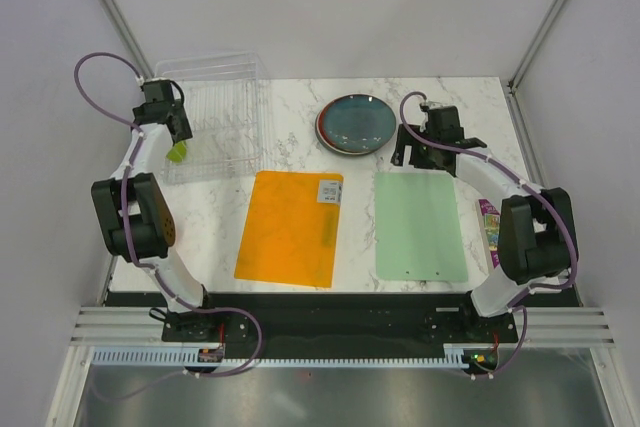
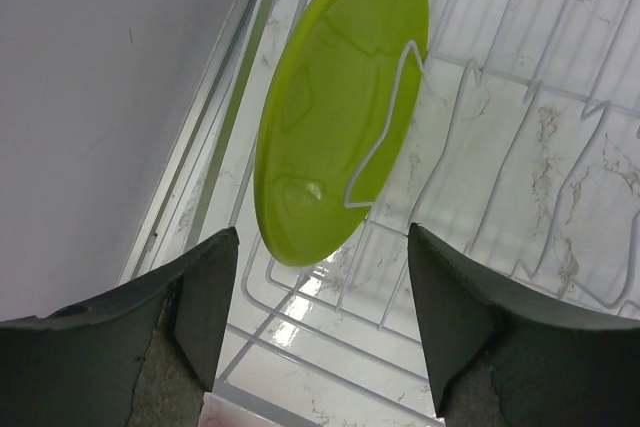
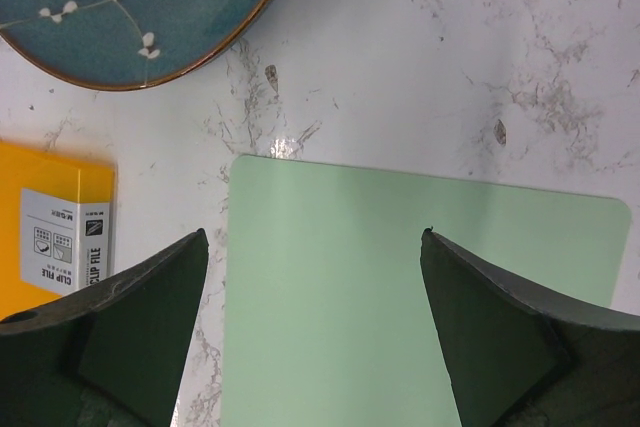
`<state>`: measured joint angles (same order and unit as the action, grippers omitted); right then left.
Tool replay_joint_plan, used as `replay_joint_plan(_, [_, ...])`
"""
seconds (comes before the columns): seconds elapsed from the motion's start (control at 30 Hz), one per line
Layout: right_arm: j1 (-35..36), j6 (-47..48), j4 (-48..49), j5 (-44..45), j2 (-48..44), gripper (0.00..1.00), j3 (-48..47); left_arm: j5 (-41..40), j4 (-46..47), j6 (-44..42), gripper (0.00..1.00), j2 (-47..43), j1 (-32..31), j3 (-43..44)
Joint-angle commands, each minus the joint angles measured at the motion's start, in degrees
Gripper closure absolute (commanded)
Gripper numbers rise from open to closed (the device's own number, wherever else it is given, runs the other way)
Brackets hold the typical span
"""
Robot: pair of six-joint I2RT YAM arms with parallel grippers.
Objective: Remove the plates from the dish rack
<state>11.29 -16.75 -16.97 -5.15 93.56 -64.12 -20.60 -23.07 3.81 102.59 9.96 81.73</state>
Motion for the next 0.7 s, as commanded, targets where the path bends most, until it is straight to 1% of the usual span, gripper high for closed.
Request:
replay_joint_plan(0.0, [-0.1, -0.3, 2.6, -1.1, 1.0, 0.06, 0.7, -1.6, 1.4, 2.3, 0.27, 2.1, 1.1, 2.8])
replay_joint_plan(0.13, [0.0, 0.0, 3.2, -1.4, 1.5, 0.06, 1.1, -3.0, 3.1, 3.0, 0.34, 3.3, 1.6, 3.0])
replay_joint_plan(0.23, [-0.1, -0.1, 3.8, -2.1, 2.3, 0.06, 1.6, -3.3, 4.6, 3.5, 0.44, 4.4, 1.7, 3.3])
replay_joint_plan(0.27, [-0.1, -0.2, 4.0, -2.3, 2.7, 0.06, 1.6, -3.4, 6.0, 3.5, 0.52, 4.5, 1.8, 3.1])
replay_joint_plan(0.33, [-0.1, -0.5, 4.4, -2.5, 3.2, 0.06, 1.9, -3.2, 6.7, 3.7, 0.59, 4.7, 1.7, 3.0])
replay_joint_plan(0.37, [-0.1, -0.5, 4.5, -2.6, 3.3, 0.06, 2.1, -3.3, 7.0, 3.8, 0.72, 4.9, 1.8, 3.1])
replay_joint_plan(0.43, [-0.2, -0.6, 4.8, -2.8, 3.8, 0.06, 2.2, -3.9, 7.5, 4.2, 0.83, 4.6, 1.7, 3.0])
replay_joint_plan(0.47, [-0.2, -0.6, 4.8, -2.8, 4.0, 0.06, 2.2, -4.1, 7.9, 4.2, 0.93, 4.6, 1.8, 2.9])
replay_joint_plan(0.5, [-0.1, -0.6, 4.9, -2.9, 4.2, 0.06, 2.2, -4.8, 8.0, 4.2, 0.98, 4.5, 1.7, 2.8])
replay_joint_plan(0.67, [-0.1, -0.6, 5.0, -3.5, 4.4, 0.06, 2.4, -6.6, 8.4, 3.3, 0.98, 4.0, 1.8, 2.6])
